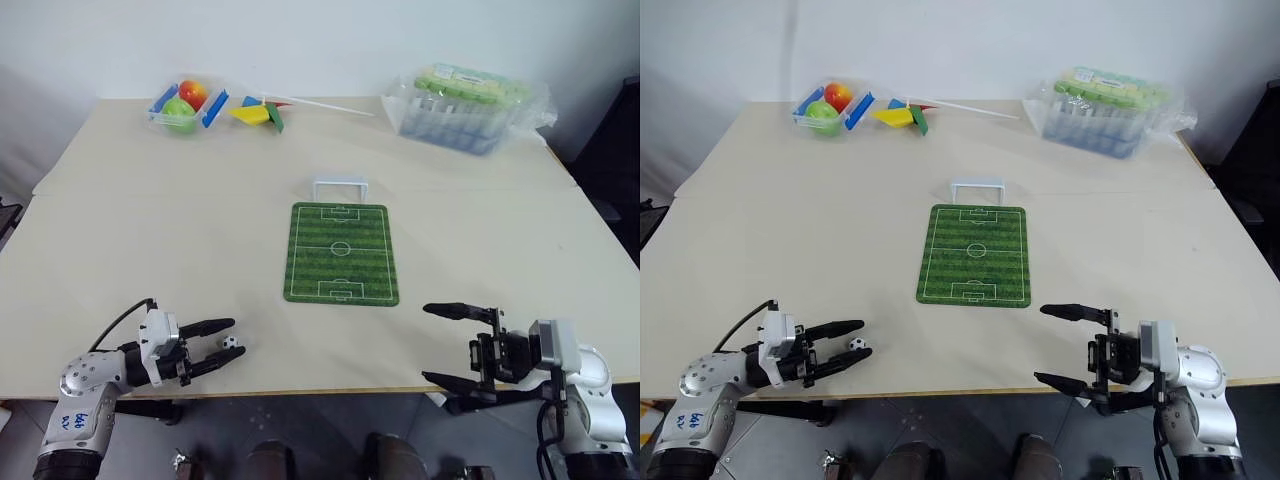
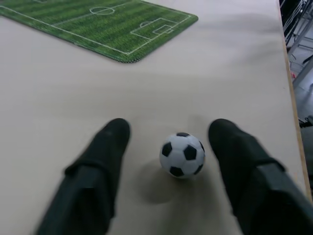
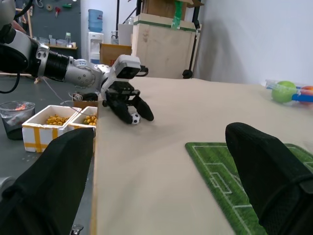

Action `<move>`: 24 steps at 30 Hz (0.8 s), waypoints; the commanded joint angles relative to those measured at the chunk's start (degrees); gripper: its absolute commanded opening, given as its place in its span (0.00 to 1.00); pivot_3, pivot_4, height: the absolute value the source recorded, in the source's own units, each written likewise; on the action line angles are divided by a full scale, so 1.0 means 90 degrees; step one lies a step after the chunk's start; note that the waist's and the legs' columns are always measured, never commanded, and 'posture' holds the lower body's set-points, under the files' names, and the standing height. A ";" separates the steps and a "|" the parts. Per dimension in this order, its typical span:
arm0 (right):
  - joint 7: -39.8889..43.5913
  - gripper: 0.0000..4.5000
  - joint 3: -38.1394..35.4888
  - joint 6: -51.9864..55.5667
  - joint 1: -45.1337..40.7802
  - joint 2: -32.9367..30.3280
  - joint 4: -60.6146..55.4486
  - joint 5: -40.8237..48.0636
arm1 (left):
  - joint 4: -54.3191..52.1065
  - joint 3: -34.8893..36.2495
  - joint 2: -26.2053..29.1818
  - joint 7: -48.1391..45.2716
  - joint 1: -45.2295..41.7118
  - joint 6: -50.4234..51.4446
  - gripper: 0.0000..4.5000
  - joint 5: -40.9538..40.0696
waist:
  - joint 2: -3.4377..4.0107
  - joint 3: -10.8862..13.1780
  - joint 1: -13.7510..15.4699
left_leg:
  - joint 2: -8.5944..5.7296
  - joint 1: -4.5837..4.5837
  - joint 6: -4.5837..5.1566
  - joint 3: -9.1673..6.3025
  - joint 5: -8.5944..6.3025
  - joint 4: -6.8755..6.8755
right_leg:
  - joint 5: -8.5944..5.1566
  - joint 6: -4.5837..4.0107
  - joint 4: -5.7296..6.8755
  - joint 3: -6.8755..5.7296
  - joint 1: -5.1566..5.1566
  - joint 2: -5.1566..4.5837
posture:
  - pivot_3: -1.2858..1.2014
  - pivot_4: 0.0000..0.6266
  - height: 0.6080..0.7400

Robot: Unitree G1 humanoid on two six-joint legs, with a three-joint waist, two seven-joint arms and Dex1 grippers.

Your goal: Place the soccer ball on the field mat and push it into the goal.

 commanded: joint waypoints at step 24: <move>-0.1208 1.00 -0.1352 -0.0051 0.1143 -0.0626 -0.0651 -0.0218 | 0.2403 -0.2780 -0.1934 0.0333 -0.4873 0.0584 0.19 0.1677 | -0.0010 0.0007 0.0113 | 0.0001 -0.0011 0.0007 0.0021 0.0005 0.0012 | 0.0013 0.0006 -0.0024 0.0007 0.0001 0.0011 | 0.52 0.24 1.00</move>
